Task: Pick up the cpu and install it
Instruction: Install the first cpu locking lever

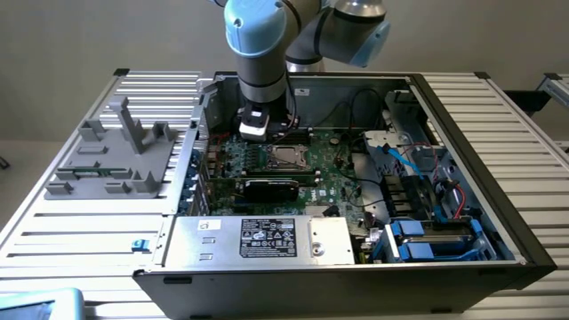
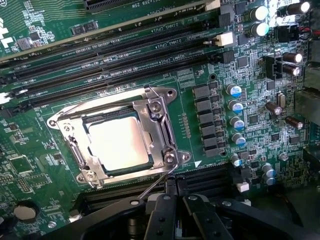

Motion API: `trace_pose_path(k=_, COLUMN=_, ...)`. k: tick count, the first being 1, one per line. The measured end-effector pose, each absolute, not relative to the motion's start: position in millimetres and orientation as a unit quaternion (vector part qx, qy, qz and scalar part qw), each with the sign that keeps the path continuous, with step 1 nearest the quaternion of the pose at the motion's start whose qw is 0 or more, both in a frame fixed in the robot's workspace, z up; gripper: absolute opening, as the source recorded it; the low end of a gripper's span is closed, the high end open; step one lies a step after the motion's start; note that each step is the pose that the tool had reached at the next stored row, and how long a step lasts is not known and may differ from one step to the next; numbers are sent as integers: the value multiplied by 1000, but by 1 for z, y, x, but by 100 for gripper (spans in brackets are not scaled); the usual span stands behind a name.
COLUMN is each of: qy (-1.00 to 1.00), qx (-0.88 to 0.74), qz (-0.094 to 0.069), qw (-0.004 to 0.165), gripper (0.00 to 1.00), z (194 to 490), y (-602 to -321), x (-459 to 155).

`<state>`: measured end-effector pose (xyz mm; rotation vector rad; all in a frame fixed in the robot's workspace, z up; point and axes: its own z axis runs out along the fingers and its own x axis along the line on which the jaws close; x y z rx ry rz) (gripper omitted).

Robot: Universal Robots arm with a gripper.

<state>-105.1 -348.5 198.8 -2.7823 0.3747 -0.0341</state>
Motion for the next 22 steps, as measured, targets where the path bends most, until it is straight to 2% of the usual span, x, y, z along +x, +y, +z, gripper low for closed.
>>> trace_pose_path(k=22, qy=139, qx=-976, qz=-15, qw=166, gripper=12, z=195, y=-349, x=-100)
